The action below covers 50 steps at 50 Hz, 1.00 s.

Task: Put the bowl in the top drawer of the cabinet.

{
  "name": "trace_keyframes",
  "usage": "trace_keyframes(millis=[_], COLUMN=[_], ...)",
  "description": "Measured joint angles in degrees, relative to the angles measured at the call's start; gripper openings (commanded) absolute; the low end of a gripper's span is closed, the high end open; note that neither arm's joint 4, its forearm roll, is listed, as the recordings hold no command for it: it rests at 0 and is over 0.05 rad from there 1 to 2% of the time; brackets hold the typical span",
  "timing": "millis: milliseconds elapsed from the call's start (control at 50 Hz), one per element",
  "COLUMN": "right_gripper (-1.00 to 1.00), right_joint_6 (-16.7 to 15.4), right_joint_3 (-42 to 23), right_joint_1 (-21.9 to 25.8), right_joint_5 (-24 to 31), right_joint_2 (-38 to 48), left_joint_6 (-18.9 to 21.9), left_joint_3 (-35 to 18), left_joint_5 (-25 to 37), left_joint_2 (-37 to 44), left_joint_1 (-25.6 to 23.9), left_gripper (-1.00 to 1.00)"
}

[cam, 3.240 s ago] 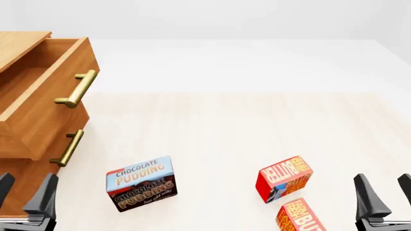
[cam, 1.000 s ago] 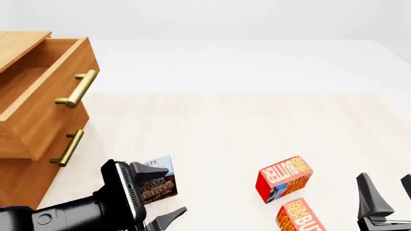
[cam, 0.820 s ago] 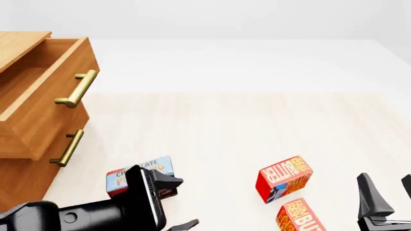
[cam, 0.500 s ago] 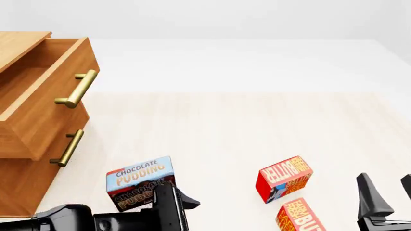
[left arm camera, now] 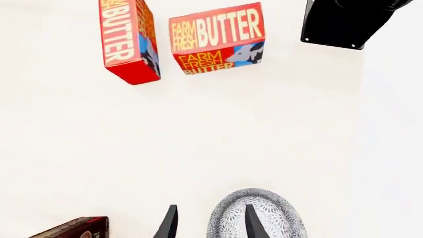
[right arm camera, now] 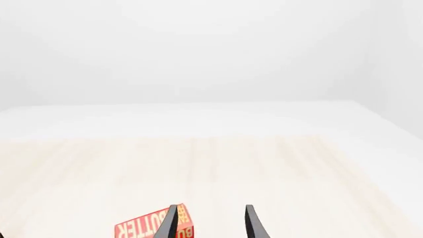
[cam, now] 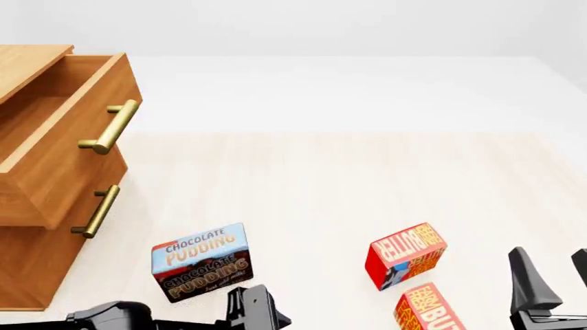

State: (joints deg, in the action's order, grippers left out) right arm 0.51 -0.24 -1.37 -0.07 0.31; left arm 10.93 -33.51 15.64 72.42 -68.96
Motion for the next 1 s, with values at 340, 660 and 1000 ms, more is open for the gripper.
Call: trace_keyframes(millis=[340, 660, 1000], right_gripper=[1.00, 1.00, 1.00], right_joint_6=[-0.07, -0.13, -0.29], right_joint_3=[-0.01, -0.01, -0.01], right_joint_1=[0.20, 0.22, 0.30], right_joint_5=[-0.05, -0.05, -0.02], right_joint_2=[-0.05, -0.05, -0.01], left_joint_6=[0.86, 0.43, -0.85], left_joint_3=[0.38, 1.79, 2.27], left_joint_5=[3.99, 2.77, 1.60], left_joint_2=[-1.68, -0.61, 0.06], left_joint_1=[1.44, 2.18, 1.56], left_gripper=[1.00, 1.00, 1.00])
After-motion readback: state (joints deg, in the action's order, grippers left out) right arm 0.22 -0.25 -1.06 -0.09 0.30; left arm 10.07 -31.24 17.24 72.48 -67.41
